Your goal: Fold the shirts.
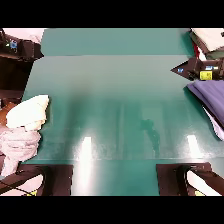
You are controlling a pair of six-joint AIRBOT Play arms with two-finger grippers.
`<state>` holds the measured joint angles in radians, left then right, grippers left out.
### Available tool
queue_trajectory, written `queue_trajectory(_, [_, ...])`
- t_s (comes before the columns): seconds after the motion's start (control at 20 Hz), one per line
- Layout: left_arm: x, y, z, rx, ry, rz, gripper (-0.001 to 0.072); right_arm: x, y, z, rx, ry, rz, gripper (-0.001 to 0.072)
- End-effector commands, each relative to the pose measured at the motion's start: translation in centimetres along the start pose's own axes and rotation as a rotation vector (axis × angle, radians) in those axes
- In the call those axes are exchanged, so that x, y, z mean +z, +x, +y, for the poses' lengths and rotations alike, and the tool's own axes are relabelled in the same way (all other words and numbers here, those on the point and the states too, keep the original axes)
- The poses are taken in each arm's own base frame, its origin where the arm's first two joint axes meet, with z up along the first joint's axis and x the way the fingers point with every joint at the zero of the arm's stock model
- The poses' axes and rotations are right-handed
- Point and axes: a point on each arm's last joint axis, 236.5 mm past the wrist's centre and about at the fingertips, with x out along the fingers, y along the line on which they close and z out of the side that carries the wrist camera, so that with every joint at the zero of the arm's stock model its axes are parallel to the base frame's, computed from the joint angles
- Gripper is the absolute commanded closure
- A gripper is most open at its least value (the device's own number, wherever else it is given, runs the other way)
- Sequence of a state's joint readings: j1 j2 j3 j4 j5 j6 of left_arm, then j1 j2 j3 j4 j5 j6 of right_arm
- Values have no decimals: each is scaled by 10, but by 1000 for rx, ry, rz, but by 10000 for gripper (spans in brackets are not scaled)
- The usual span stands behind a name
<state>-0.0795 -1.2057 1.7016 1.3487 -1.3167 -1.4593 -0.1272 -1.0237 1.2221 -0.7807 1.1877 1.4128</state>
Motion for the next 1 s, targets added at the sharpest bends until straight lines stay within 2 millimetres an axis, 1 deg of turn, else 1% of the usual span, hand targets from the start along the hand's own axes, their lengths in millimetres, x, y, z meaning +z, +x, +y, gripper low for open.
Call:
queue_trajectory(0.0, [0,0,1,1,-1,0,679,0,0,0,1,0,-3,696])
queue_trajectory(0.5, [0,0,1,1,-1,-1,679,1,0,0,1,0,-4,696])
queue_trajectory(0.55, [5,0,1,4,0,-19,680,1,0,0,0,0,-4,696])
queue_trajectory(0.6, [15,0,3,13,1,-64,679,1,0,0,0,0,-4,696])
queue_trajectory(0.65, [17,-1,4,15,2,-73,679,1,0,0,0,0,-3,696])
queue_trajectory(0.7, [5,2,7,27,6,-23,679,1,0,0,0,0,-4,696])
queue_trajectory(0.8, [-46,15,34,125,17,169,677,1,0,0,0,0,-4,696])
queue_trajectory(0.85, [-76,24,51,183,16,269,610,1,0,0,0,0,-4,696])
queue_trajectory(0.9, [-107,36,66,236,15,362,290,1,0,0,-1,0,-4,696])
queue_trajectory(0.95, [-137,47,81,290,-3,443,123,1,0,0,-1,0,-4,696])
